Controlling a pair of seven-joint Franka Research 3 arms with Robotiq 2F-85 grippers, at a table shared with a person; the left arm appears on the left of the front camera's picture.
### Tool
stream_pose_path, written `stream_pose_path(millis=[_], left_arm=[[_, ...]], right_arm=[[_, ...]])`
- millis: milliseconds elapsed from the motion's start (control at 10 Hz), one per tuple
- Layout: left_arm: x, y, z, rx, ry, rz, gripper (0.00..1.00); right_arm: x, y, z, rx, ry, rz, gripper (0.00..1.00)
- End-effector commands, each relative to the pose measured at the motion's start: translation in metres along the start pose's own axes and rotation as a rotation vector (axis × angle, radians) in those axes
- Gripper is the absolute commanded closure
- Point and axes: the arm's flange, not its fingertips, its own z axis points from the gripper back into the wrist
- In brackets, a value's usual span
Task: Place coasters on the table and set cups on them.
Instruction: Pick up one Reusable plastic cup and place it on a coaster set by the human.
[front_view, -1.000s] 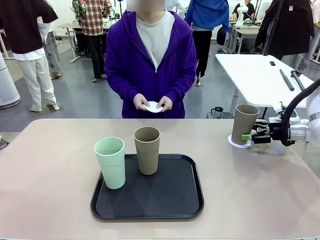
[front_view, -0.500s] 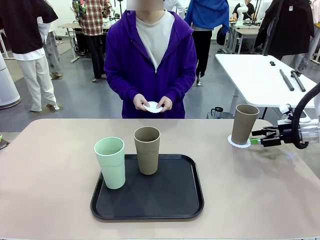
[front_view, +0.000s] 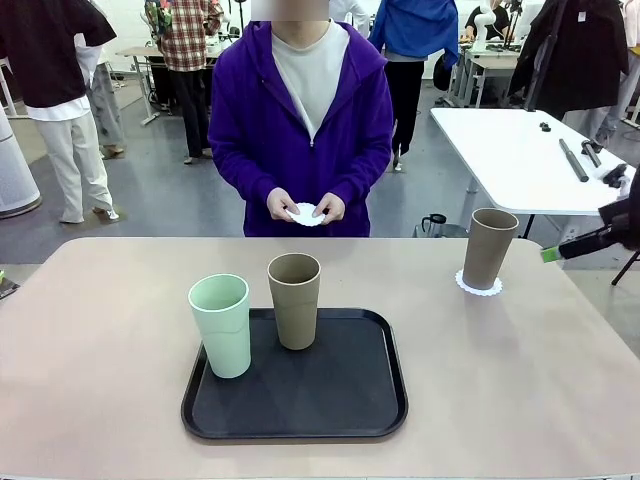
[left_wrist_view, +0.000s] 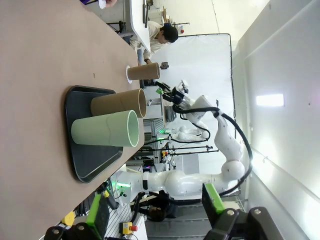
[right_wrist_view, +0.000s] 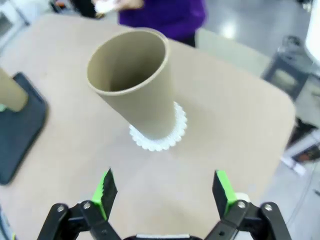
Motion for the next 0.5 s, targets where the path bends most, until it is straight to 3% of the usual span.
stream_pose_path(millis=[0,400], left_arm=[[0.000,-0.002,0.000,-0.011,-0.008,-0.007,0.00],[0.000,-0.002,0.000,-0.011,-0.008,-0.007,0.00]], right_arm=[[0.028,0.047,0.025,-0.082,0.113,-0.041,0.00],[0.081,0.142,0.060,-0.295,0.254,0.003,0.00]])
